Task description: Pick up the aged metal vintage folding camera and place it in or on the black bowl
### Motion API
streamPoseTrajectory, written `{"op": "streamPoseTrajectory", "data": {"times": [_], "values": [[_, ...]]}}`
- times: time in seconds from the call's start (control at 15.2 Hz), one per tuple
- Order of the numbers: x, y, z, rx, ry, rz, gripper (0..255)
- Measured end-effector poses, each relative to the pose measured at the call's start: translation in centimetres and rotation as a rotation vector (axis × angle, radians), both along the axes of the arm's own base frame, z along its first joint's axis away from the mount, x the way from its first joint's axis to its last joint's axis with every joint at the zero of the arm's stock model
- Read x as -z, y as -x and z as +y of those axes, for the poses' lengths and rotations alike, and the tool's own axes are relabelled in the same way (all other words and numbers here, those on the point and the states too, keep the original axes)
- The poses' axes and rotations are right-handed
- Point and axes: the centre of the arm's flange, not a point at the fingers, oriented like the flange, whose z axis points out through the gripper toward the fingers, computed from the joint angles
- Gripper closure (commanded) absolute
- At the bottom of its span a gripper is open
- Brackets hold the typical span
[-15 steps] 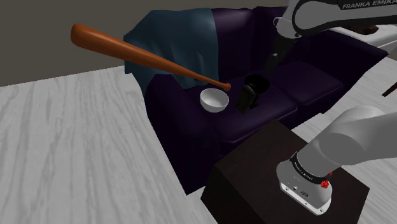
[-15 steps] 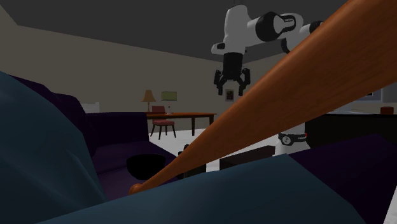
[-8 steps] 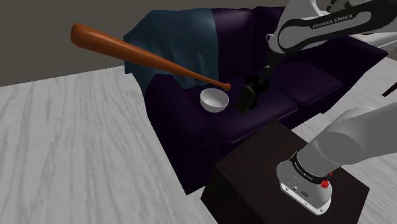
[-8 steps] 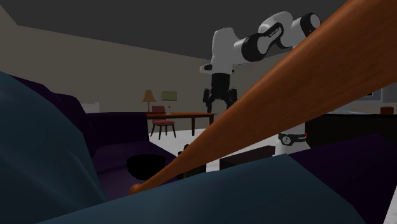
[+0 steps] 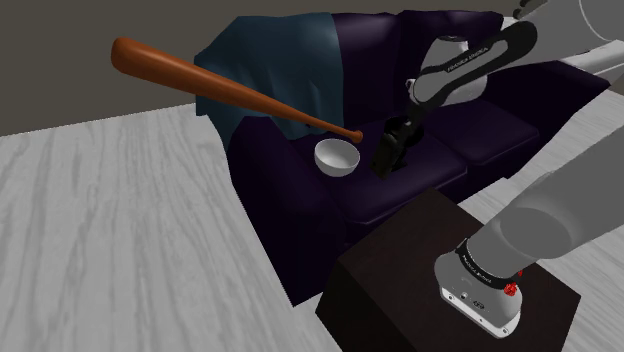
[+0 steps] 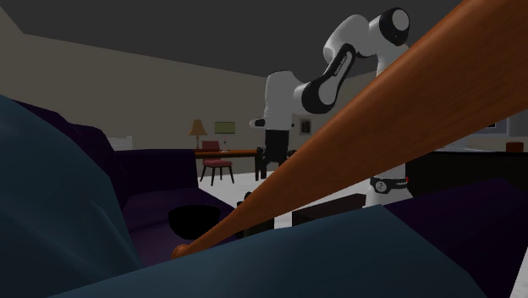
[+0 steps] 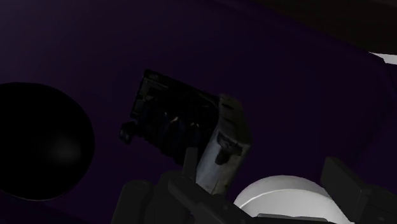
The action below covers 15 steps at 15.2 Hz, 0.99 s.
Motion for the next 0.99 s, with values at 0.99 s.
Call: {"op": "streamPoseTrajectory", "data": {"times": [0.99], "values": [[6.3, -0.9, -1.6, -0.002, -0.001, 0.001, 0]]}}
